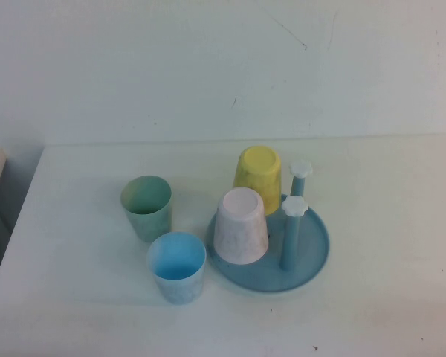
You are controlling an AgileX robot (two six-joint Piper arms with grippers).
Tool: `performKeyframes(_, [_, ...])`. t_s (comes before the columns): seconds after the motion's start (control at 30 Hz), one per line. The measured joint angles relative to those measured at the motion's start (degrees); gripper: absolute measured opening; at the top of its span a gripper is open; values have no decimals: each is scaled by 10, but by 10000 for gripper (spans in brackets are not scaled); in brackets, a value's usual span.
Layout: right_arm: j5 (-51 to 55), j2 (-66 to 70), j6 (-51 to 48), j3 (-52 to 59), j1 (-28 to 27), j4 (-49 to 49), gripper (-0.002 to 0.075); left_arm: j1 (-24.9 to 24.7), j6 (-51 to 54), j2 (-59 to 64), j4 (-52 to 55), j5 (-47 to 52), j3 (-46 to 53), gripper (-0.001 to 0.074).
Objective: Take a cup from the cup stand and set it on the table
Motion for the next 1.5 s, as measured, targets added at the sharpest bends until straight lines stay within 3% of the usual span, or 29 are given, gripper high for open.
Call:
performKeyframes(0.3, [-20, 0, -1, 1, 0, 0, -1, 0, 0, 0, 0, -39, 3, -3])
performKeyframes(0.67, [-271, 0, -1, 1, 0, -3, -1, 0, -1, 0, 0, -284, 3, -3])
performKeyframes(1.1, [-343, 0, -12, 1, 0, -3, -1, 0, -50, 0, 0, -296, 3, -3])
performKeyframes(1.27, [-254, 0, -12, -28, 0, -3, -1, 0, -99, 0, 0, -231, -28, -3])
performKeyframes(1.5, [-55, 0, -12, -151, 0, -3, -1, 0, -71, 14, 0, 16, -175, -3])
